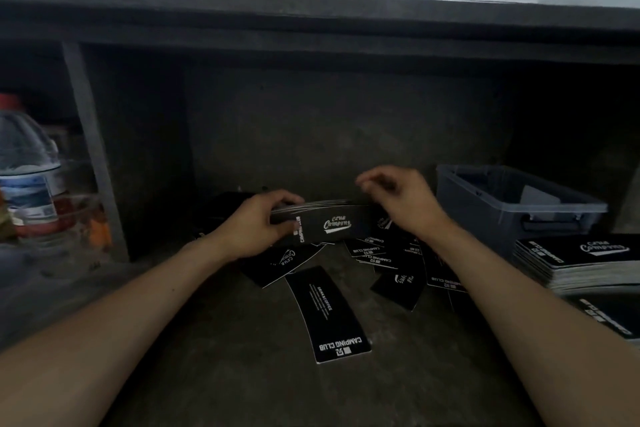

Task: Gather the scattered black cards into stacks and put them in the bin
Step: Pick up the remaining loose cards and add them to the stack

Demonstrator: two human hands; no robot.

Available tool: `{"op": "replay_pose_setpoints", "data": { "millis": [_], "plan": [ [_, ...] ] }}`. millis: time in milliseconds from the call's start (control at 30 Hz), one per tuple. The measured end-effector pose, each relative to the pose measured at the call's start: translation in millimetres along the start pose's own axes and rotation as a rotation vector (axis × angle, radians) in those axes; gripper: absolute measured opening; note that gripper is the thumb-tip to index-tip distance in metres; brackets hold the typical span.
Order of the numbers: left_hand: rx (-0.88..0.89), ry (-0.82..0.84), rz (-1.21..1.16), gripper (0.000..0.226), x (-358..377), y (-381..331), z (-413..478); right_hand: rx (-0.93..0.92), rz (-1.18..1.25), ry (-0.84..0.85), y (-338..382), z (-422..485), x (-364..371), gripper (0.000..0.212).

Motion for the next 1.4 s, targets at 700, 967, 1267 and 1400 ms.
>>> {"op": "replay_pose_setpoints", "data": {
  "millis": [700,967,1267,1400],
  "plan": [
    [-0.146,0.002,-0.088,0.026,2,12,-4,0.245,-0.486,0.469,-39,-24,24,0.036],
    [-0.068,0.050,-0.014,0.057,8,-5,-4,0.016,0.033,0.237,7,-18,31,0.032],
    [-0.060,-0.015,0.038,0.038,-1,12,0,0.215,-0.485,0.479,-51,-22,41,0.043],
    [-0.077,0.005,0.007,0.037,1,13,-1,0.166,-0.388,0.381,-36,-18,30,0.025]
  ]
}}
Point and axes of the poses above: each hand's wrist, its own z-axis towards the middle knuckle, its own x-axis out of the palm, y = z × x, the point moved 10 cm from there along z, towards the middle knuckle, and after that the axes turned 14 degrees about x, right-handed, at the moved point
